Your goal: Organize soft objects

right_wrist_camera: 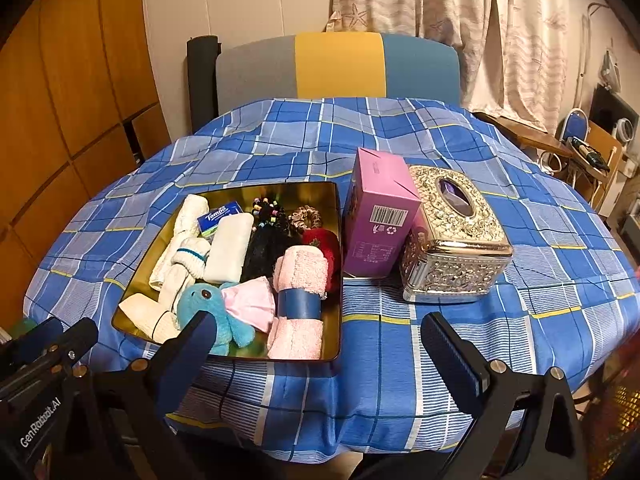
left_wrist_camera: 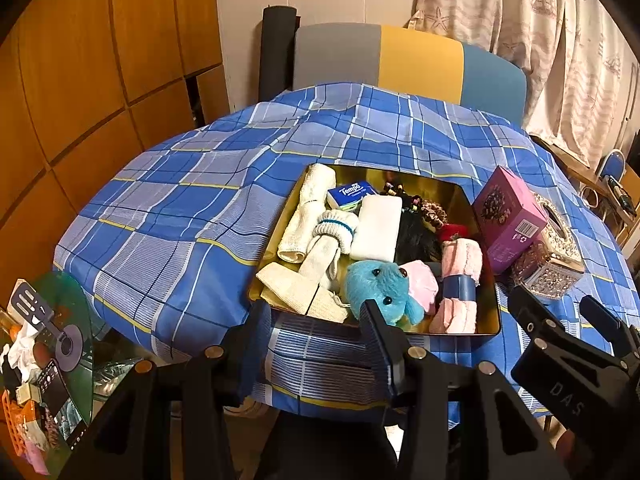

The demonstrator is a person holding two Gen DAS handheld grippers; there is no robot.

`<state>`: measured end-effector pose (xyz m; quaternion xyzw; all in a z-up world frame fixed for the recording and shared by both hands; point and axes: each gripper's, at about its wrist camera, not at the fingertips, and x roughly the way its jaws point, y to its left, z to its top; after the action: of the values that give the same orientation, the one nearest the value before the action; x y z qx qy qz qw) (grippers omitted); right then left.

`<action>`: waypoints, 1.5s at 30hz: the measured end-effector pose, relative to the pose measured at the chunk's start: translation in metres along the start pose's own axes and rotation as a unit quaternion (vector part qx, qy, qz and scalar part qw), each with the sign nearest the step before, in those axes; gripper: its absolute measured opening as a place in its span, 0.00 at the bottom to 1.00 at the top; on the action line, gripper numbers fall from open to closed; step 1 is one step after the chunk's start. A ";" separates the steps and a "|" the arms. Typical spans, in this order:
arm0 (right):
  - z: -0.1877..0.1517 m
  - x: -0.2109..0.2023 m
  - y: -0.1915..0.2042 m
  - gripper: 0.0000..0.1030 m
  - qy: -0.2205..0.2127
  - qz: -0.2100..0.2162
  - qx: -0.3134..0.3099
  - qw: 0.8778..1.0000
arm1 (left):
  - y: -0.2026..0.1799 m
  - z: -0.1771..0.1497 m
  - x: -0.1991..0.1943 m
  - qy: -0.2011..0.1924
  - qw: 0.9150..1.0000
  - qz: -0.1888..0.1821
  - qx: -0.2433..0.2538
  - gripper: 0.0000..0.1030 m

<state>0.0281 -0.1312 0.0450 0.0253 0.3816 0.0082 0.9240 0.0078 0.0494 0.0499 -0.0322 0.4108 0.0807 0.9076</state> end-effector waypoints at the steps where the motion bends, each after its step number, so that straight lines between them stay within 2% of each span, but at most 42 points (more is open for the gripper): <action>1: 0.000 0.000 -0.001 1.00 -0.001 0.000 0.001 1.000 | 0.000 0.000 -0.001 -0.002 1.000 -0.001 0.001 0.45; 45: 0.000 0.003 -0.005 1.00 0.006 -0.001 0.008 1.000 | -0.002 -0.003 0.000 0.000 1.000 0.003 0.004 0.45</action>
<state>0.0306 -0.1360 0.0430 0.0322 0.3874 0.0048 0.9213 0.0065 0.0466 0.0479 -0.0269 0.4117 0.0819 0.9072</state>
